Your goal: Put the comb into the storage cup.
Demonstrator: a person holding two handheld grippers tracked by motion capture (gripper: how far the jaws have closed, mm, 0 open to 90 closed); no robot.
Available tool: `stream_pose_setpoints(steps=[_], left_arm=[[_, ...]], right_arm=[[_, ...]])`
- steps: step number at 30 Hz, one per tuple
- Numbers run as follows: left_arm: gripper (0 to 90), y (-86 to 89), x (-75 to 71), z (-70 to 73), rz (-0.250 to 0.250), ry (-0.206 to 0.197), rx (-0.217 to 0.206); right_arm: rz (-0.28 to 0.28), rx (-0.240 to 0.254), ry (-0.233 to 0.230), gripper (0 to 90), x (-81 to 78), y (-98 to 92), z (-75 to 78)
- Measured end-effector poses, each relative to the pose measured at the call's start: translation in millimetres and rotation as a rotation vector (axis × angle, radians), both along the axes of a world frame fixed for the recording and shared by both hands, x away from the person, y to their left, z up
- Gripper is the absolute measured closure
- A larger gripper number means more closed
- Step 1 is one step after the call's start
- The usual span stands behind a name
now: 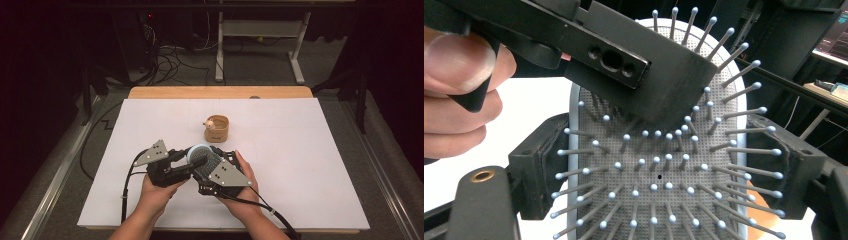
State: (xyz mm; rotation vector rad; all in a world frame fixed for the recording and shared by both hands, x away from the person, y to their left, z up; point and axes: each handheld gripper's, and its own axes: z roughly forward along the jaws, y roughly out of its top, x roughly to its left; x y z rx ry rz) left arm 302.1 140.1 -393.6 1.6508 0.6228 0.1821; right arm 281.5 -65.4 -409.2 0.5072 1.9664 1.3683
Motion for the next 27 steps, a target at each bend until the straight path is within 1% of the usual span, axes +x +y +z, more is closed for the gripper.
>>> stream_pose_setpoints(steps=[5,8,10,14,17,19,23,27], left_arm=[[57.1,0.3,-0.6,0.6,0.000,-0.002,-0.004],[57.5,1.0,-0.2,0.5,0.002,-0.003,-0.006],[57.7,1.4,-0.6,1.0,0.008,-0.008,-0.007],[57.9,4.0,-0.3,1.9,0.018,-0.016,-0.007],[58.1,4.9,-0.5,2.4,0.024,-0.021,-0.011],[58.1,5.7,-0.9,2.9,0.026,-0.027,-0.007],[58.2,7.7,-1.4,4.2,0.034,-0.038,-0.010],[58.3,10.2,-1.8,5.9,0.039,-0.049,-0.016]], right_arm=[[-0.009,-0.001,-0.013,19.9,-1.5,0.7,0.0],[0.013,0.023,0.018,19.2,0.7,-1.6,1.6],[0.015,0.030,0.031,18.1,1.7,-2.4,2.3],[0.011,0.019,0.047,12.4,3.4,-2.1,0.8],[0.005,0.020,0.049,4.9,3.8,-0.9,0.5],[0.009,0.025,0.069,0.2,5.3,0.2,0.3],[0.028,0.019,0.074,0.0,4.8,0.7,0.0],[0.030,0.019,0.075,0.1,4.8,0.0,-0.1]])
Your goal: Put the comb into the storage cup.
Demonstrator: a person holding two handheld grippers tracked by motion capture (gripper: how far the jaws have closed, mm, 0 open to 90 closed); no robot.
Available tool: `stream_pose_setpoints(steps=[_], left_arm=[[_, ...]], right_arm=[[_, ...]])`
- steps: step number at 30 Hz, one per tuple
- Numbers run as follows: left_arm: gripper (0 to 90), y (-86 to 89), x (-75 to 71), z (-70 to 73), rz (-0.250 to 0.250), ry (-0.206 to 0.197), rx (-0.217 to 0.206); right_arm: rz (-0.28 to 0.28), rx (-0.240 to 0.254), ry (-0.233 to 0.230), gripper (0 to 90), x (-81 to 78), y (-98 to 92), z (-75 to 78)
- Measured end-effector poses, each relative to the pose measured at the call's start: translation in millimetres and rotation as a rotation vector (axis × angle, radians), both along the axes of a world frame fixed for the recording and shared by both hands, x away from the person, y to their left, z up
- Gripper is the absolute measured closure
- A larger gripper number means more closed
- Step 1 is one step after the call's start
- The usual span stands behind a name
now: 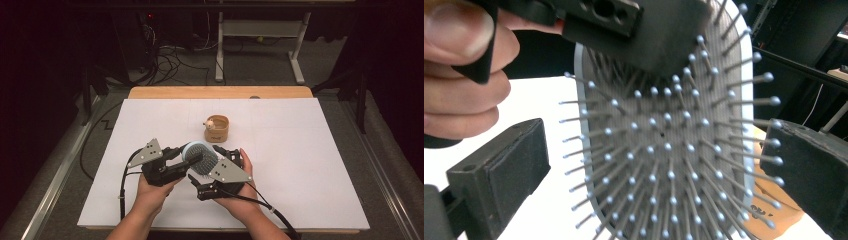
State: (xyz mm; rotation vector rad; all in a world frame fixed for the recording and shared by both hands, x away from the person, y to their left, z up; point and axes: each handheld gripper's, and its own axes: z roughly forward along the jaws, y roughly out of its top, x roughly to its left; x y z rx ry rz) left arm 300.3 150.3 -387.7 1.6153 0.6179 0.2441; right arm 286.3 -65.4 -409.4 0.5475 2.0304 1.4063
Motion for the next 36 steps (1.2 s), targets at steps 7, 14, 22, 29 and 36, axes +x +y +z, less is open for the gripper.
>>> stream_pose_setpoints(steps=[7,14,22,29,36], left_arm=[[58.4,5.2,-0.1,2.6,0.015,-0.017,-0.012],[58.6,13.0,-0.2,6.7,0.046,-0.040,-0.019],[58.8,22.1,-0.6,11.0,0.086,-0.066,-0.015],[58.8,25.0,-0.3,11.3,0.105,-0.080,0.002],[58.9,30.7,-0.7,11.9,0.134,-0.101,0.014]], right_arm=[[0.015,0.010,0.009,4.2,0.7,-6.0,1.4],[0.026,0.016,0.019,5.1,1.2,-9.9,0.6],[-0.001,0.029,0.053,0.2,3.9,-18.2,-0.1],[-0.022,0.041,0.065,0.2,7.0,-27.6,-1.3],[-0.043,0.046,0.092,0.2,15.0,-41.4,-5.3]])
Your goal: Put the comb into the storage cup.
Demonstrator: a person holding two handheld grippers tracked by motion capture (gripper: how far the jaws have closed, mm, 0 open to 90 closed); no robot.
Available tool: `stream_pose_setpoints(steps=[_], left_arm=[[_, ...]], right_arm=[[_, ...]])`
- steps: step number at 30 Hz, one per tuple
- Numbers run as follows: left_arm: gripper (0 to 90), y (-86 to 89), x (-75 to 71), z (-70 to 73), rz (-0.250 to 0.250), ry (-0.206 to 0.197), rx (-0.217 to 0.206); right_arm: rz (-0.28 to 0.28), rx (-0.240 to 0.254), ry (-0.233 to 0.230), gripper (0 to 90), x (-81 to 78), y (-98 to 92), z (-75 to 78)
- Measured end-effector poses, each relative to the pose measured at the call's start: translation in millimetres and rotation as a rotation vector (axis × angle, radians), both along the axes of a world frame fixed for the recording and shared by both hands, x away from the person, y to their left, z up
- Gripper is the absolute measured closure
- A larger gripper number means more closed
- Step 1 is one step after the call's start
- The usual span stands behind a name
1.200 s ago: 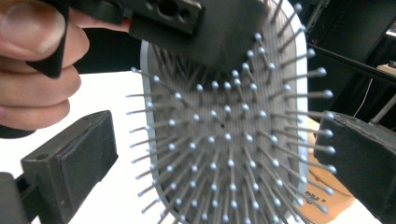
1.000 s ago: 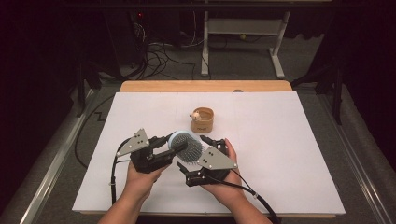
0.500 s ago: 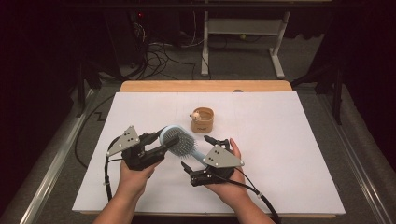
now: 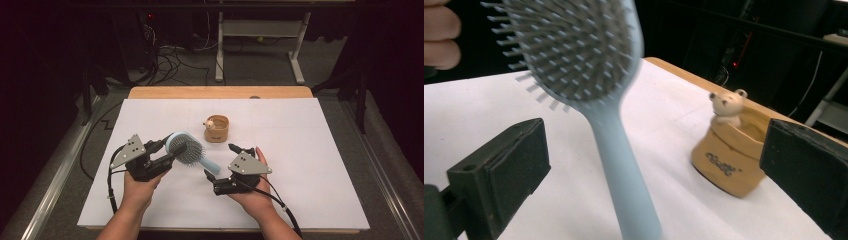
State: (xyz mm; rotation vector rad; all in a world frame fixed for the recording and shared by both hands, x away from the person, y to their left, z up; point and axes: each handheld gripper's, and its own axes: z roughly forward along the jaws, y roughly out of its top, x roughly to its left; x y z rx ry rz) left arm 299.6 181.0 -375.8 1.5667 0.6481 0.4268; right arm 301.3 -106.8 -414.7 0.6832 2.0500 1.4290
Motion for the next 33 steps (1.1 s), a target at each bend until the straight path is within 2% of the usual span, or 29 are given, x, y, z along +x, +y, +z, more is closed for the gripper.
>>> stream_pose_setpoints(steps=[6,13,29,33], left_arm=[[58.8,6.2,-0.1,1.5,0.025,-0.016,0.003],[58.9,14.1,-0.2,3.8,0.059,-0.033,0.017],[58.9,26.0,1.5,4.3,0.111,-0.050,0.036],[58.9,29.6,2.7,3.5,0.121,-0.046,0.038]], right_arm=[[-0.035,0.011,-0.002,0.2,3.2,-16.5,0.2],[-0.083,-0.001,0.007,0.2,7.3,-38.8,-4.3],[-0.201,0.002,0.066,0.2,7.1,-93.3,-22.0],[-0.229,0.020,0.094,0.2,6.8,-106.5,-26.2]])
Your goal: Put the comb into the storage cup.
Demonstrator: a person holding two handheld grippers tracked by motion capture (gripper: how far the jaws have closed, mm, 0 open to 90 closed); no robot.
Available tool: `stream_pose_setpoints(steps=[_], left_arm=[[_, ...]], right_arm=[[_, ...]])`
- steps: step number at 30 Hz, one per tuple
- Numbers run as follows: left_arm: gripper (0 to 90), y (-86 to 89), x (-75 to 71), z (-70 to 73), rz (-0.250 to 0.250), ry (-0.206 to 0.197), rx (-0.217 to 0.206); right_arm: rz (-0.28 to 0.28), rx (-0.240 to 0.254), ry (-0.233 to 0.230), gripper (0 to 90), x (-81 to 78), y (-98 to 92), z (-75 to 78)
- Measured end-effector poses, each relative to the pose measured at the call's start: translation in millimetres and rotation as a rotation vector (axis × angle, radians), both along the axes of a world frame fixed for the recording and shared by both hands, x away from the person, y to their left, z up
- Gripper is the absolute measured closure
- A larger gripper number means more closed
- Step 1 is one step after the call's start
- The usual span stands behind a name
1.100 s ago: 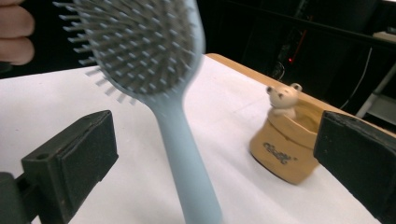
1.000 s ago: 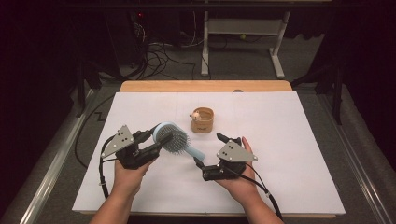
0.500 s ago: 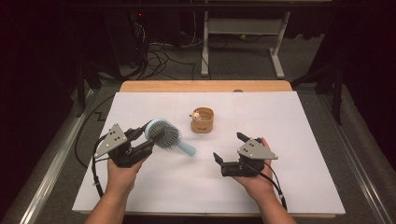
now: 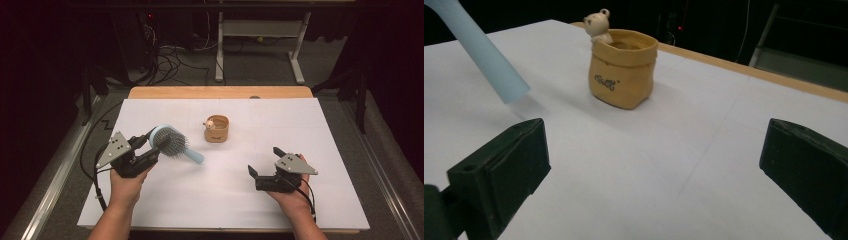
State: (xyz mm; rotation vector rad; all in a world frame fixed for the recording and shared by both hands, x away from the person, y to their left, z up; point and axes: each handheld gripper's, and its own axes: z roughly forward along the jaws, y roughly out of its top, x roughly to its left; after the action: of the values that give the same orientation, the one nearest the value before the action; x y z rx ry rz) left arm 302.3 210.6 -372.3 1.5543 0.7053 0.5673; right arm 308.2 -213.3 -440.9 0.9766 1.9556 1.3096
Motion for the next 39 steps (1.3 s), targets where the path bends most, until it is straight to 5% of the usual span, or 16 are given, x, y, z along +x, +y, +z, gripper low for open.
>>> stream_pose_setpoints(steps=[22,39], left_arm=[[58.8,11.4,1.2,0.3,0.051,-0.008,0.010],[58.7,4.5,0.8,1.0,0.034,-0.012,0.007]], right_arm=[[-0.128,0.039,0.021,0.2,-17.0,-66.0,-10.6],[-0.102,0.045,0.025,0.1,-17.3,-59.5,-11.6]])
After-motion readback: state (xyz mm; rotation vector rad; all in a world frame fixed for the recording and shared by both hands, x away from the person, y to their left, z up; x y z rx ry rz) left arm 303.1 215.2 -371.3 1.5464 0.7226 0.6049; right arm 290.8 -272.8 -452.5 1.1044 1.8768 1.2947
